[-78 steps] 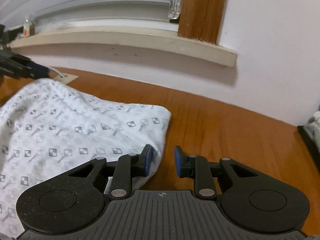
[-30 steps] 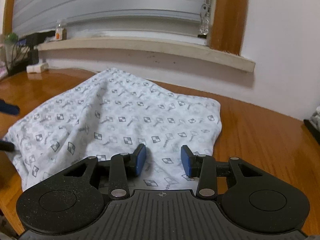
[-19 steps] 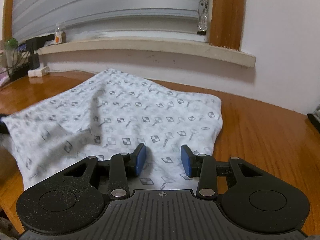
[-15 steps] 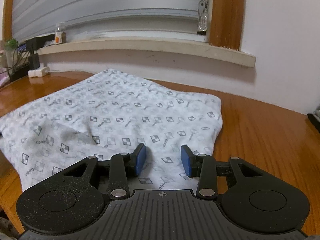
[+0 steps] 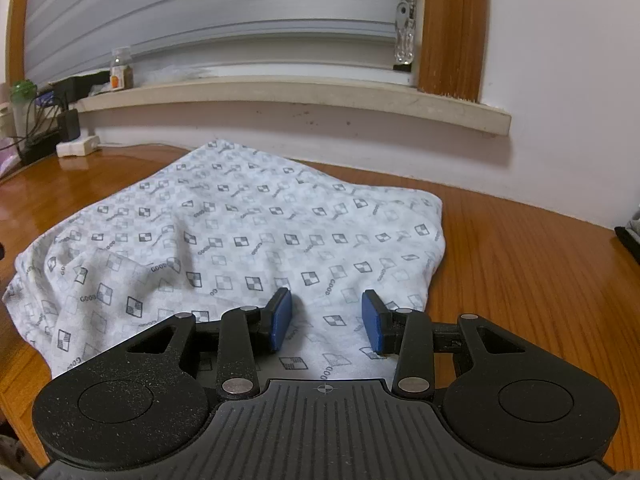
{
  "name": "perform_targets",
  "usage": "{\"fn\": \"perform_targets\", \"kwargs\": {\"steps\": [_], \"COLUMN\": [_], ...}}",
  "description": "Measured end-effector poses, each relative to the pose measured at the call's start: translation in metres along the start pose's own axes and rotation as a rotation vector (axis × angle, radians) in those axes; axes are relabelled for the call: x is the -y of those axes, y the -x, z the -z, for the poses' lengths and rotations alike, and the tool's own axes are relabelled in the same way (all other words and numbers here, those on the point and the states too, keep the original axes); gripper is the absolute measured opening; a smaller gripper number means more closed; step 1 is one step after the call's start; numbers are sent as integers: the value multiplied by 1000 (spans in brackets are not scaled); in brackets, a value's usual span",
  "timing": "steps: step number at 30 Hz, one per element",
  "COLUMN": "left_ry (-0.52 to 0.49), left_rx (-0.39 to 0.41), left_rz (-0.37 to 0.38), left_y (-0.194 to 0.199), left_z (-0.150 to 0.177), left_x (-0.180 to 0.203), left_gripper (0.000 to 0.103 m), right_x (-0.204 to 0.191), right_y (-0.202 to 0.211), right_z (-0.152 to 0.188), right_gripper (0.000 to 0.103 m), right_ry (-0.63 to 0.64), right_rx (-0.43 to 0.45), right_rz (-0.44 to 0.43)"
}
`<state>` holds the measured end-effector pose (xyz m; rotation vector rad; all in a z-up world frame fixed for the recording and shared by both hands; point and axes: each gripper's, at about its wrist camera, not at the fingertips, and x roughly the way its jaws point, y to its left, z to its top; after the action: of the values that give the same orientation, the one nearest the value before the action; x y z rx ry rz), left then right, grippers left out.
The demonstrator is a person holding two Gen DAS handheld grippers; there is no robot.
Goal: Fold clothes
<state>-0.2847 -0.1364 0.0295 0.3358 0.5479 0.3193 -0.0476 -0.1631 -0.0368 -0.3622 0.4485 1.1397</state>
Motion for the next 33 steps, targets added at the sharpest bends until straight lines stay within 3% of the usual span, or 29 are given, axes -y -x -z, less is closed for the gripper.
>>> {"fn": "perform_targets", "kwargs": {"steps": [2, 6, 7, 9, 10, 17, 22, 33], "left_ry": [-52, -129, -145, -144, -133, -100, -121, -30], "left_rx": [6, -3, -10, -16, -19, -1, -46, -33], "left_rz": [4, 26, 31, 29, 31, 1, 23, 41], "left_y": [-9, -30, -35, -37, -36, 2, -7, -5], "left_z": [-7, -13, -14, -12, -10, -3, 8, 14], "left_x": [9, 22, 25, 25, 22, 14, 25, 12], "left_gripper": [41, 44, 40, 4, 3, 2, 2, 1], "right_x": [1, 3, 3, 4, 4, 6, 9, 6], "right_y": [0, 0, 0, 0, 0, -2, -3, 18], "right_z": [0, 0, 0, 0, 0, -1, -1, 2], "right_gripper": [40, 40, 40, 40, 40, 40, 40, 40], "right_ry": [1, -1, -1, -1, -2, -4, -1, 15], "right_rx": [0, 1, 1, 1, 1, -1, 0, 28], "right_rz": [-2, -6, -6, -7, -8, -20, -32, -40]}}
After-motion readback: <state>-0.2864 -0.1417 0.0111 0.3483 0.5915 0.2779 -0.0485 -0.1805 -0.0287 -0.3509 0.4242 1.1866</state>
